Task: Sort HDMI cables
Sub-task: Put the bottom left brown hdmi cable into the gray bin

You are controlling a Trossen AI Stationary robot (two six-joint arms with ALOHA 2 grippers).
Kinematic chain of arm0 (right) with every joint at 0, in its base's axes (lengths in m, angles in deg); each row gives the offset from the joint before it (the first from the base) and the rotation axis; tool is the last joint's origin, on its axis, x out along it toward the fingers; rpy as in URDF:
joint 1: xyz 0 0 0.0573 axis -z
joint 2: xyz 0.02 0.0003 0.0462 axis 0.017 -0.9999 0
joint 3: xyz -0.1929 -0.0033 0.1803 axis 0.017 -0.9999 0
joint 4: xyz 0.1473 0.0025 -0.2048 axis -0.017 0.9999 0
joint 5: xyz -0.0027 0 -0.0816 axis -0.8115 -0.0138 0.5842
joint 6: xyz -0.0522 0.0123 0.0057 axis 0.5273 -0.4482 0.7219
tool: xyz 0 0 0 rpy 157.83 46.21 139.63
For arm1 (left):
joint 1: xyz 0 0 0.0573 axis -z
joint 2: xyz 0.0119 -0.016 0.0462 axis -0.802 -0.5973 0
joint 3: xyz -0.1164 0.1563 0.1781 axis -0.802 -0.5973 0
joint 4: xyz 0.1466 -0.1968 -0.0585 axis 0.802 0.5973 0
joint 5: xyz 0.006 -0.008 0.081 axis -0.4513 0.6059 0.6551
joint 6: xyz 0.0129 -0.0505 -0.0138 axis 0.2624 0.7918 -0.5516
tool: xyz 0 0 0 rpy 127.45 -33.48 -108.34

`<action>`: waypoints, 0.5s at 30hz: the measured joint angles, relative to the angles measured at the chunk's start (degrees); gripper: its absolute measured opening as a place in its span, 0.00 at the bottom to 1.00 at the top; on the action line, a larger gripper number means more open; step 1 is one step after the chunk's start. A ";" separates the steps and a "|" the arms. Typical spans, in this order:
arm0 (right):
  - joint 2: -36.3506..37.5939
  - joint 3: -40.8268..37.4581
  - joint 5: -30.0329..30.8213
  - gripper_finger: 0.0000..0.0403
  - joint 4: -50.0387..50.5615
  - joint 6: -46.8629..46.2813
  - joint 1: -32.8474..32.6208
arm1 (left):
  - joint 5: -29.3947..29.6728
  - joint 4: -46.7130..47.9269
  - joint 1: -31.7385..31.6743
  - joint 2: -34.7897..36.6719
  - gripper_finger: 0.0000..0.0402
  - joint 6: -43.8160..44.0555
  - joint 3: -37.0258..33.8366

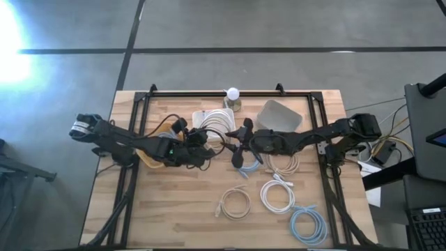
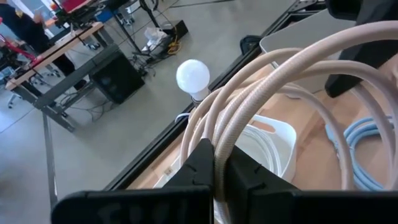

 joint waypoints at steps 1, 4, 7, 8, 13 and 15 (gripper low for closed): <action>0.00 0.45 0.00 0.40 0.95 0.10 0.01 | -0.07 -0.02 0.00 0.00 0.02 0.00 0.00; 0.02 1.84 0.00 0.29 4.92 0.25 0.05 | -0.19 -0.07 0.00 0.00 0.02 0.00 0.00; 0.22 2.94 0.00 0.17 8.96 0.24 0.25 | -0.33 -0.43 0.01 0.00 0.02 -0.01 0.00; 0.25 3.26 0.06 0.13 9.89 0.23 0.31 | -0.34 -0.46 0.04 0.00 0.02 0.00 0.00; 0.71 3.06 0.15 0.04 11.09 0.04 0.67 | -1.17 -0.57 0.04 0.00 0.04 0.18 0.00; 1.04 2.54 0.15 0.04 11.15 -0.14 0.71 | -2.36 -0.67 0.04 0.00 0.06 0.32 0.00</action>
